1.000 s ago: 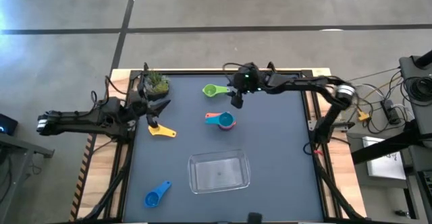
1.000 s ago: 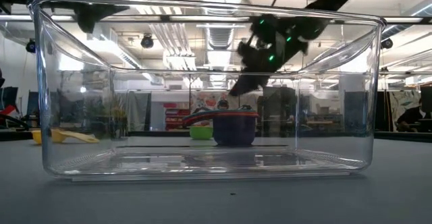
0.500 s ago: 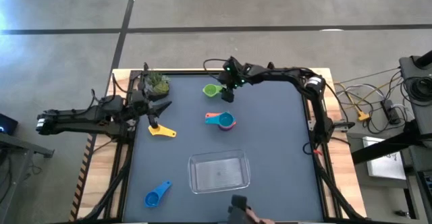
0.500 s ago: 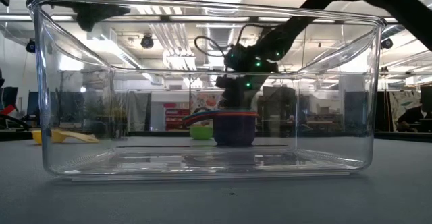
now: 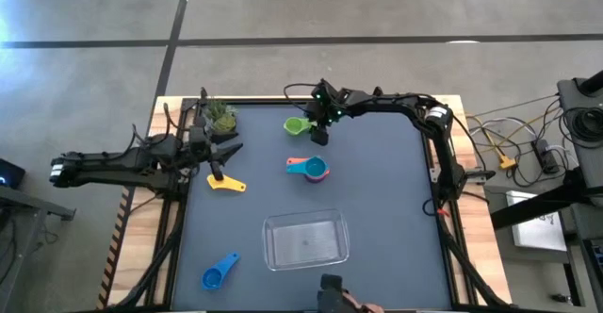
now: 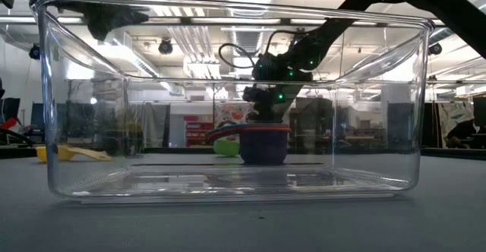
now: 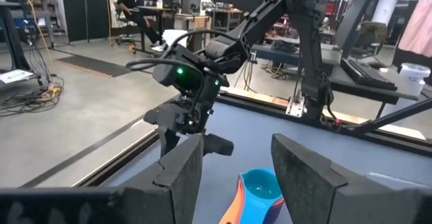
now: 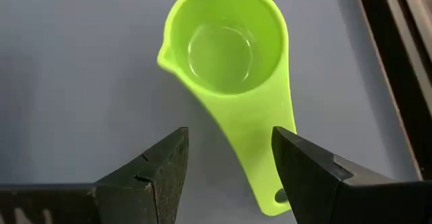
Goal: Nest measuring cups in basket
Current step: Stack the green measuring cup on top of the light blue measuring cup
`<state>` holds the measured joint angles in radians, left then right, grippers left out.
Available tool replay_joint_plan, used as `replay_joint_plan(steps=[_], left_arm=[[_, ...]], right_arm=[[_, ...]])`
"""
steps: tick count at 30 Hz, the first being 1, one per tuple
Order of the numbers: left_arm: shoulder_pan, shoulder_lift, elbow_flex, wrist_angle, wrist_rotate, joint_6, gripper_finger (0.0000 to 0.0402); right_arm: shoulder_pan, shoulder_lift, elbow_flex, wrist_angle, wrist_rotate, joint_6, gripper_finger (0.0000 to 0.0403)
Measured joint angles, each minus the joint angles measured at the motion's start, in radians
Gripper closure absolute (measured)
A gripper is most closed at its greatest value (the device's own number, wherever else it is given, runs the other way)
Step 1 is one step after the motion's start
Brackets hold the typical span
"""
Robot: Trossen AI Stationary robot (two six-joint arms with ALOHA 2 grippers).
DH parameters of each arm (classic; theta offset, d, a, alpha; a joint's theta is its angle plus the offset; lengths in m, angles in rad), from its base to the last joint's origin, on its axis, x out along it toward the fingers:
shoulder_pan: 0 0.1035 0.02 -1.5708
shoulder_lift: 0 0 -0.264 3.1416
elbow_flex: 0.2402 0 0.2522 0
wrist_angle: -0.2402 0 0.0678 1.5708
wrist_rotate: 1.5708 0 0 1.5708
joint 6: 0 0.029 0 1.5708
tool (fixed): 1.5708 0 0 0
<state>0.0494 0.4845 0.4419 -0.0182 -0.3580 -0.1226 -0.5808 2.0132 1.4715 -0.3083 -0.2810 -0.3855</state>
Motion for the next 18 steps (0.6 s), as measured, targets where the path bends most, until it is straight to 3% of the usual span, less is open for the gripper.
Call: replay_joint_plan(steps=[4, 8, 18], left_arm=[[0.0, 0.021, 0.0, 0.001, 0.0, 0.0, 0.0241], [0.0, 0.043, -0.001, 0.022, 0.0, 0.007, 0.0241], [0.0, 0.067, 0.004, 0.043, 0.0, 0.017, 0.0241]], right_arm=[[0.0, 0.0, -0.001, 0.016, 0.013, 0.003, 0.02], [0.001, 0.0, -0.001, 0.017, 0.116, 0.0, 0.0198], [0.005, 0.0, -0.002, 0.014, 0.064, 0.004, 0.015]])
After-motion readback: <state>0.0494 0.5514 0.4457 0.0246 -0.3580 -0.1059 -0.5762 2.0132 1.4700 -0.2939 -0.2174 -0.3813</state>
